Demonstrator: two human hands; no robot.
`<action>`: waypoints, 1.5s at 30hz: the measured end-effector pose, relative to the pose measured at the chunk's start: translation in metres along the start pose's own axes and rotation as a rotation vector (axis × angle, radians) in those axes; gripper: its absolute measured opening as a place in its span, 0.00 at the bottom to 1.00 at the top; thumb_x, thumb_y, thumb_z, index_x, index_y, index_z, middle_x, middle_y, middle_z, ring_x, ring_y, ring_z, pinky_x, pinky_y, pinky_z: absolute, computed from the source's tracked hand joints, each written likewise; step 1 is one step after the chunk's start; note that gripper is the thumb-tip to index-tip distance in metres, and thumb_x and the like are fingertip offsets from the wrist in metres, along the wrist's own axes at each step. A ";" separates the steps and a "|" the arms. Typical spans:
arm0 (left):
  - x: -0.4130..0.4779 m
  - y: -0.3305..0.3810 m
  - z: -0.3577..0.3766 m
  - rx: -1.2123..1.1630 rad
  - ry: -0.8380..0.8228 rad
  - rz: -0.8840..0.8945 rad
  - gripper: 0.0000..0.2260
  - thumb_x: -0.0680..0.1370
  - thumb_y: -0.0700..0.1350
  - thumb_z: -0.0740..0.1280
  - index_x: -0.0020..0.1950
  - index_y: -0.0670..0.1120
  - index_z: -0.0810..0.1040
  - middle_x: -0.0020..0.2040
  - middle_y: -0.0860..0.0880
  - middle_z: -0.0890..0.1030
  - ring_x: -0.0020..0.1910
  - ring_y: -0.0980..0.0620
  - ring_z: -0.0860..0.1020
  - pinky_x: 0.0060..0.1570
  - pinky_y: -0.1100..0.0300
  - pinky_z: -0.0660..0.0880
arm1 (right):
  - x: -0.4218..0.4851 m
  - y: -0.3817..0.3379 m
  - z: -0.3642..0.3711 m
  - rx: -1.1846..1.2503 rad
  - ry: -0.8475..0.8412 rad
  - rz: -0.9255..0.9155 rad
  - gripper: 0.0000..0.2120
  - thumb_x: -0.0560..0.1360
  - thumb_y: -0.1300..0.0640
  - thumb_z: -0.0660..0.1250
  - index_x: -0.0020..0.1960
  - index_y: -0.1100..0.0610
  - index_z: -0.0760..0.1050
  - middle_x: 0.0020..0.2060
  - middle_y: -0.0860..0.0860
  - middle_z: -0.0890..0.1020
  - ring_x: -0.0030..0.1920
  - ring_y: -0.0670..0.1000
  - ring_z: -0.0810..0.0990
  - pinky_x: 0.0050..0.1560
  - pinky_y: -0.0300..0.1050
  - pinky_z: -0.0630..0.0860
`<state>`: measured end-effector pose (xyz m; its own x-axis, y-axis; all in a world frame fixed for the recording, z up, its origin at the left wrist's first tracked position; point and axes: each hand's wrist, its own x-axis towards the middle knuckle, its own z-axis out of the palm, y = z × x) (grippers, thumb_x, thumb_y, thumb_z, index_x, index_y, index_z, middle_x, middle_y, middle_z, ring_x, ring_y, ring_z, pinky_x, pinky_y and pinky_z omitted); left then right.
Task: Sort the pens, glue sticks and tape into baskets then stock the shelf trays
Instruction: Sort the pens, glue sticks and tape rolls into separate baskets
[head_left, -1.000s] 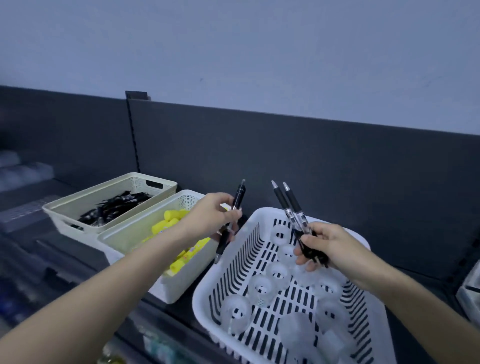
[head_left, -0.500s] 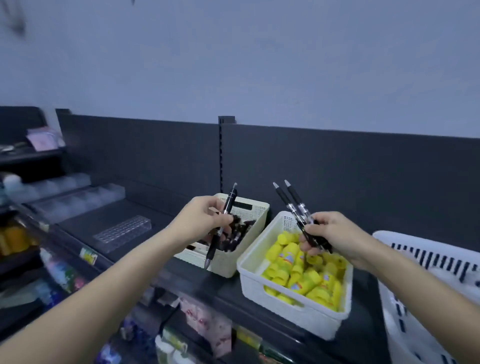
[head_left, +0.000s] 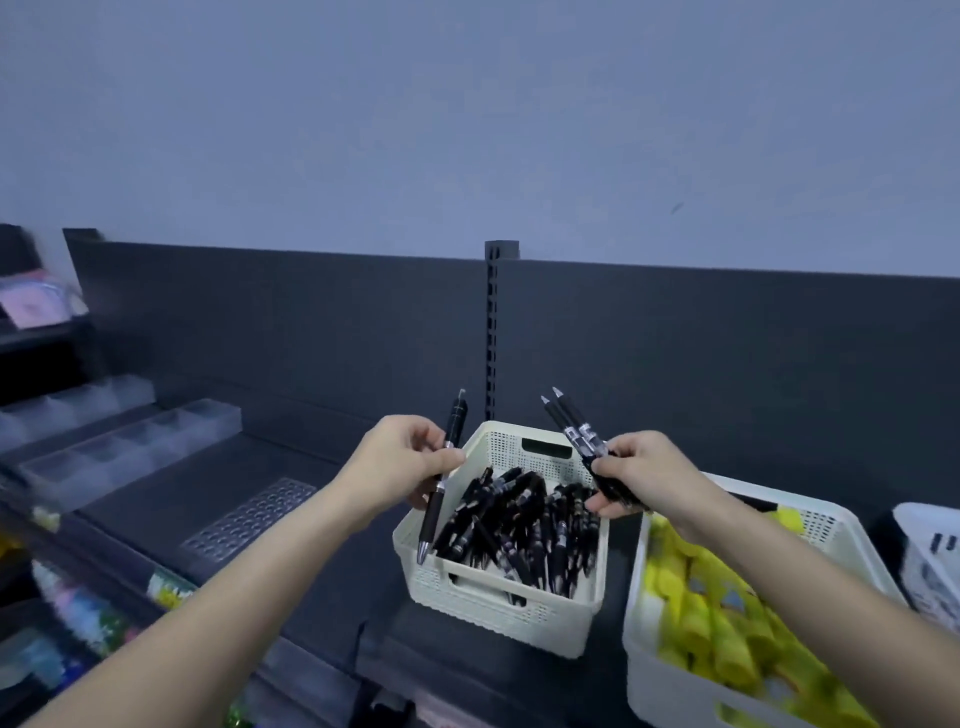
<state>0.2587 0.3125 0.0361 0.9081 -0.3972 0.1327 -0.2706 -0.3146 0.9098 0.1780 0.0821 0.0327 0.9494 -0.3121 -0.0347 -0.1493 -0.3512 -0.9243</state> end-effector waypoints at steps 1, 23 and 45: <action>0.009 -0.003 0.001 0.017 -0.016 0.002 0.08 0.74 0.40 0.71 0.39 0.40 0.73 0.30 0.45 0.74 0.25 0.51 0.72 0.25 0.60 0.72 | 0.009 0.001 0.003 -0.022 0.002 0.003 0.12 0.77 0.67 0.60 0.35 0.60 0.71 0.29 0.55 0.75 0.27 0.50 0.82 0.25 0.38 0.78; 0.128 -0.046 0.053 0.628 -0.313 0.169 0.10 0.79 0.44 0.59 0.43 0.43 0.76 0.44 0.43 0.81 0.35 0.46 0.78 0.32 0.60 0.71 | 0.056 0.020 0.046 -0.820 0.158 0.081 0.18 0.76 0.50 0.60 0.31 0.55 0.60 0.35 0.53 0.71 0.42 0.56 0.71 0.39 0.44 0.64; 0.035 0.060 0.184 0.458 -0.711 0.652 0.10 0.78 0.44 0.62 0.58 0.46 0.78 0.44 0.51 0.77 0.45 0.53 0.75 0.47 0.62 0.70 | -0.139 0.067 -0.117 -0.900 0.701 0.294 0.12 0.76 0.56 0.61 0.47 0.66 0.75 0.44 0.61 0.81 0.47 0.59 0.78 0.48 0.50 0.72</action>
<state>0.2156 0.1209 0.0232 0.1902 -0.9708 0.1462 -0.8653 -0.0954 0.4921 0.0036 -0.0017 0.0203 0.5285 -0.8034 0.2742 -0.7448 -0.5938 -0.3043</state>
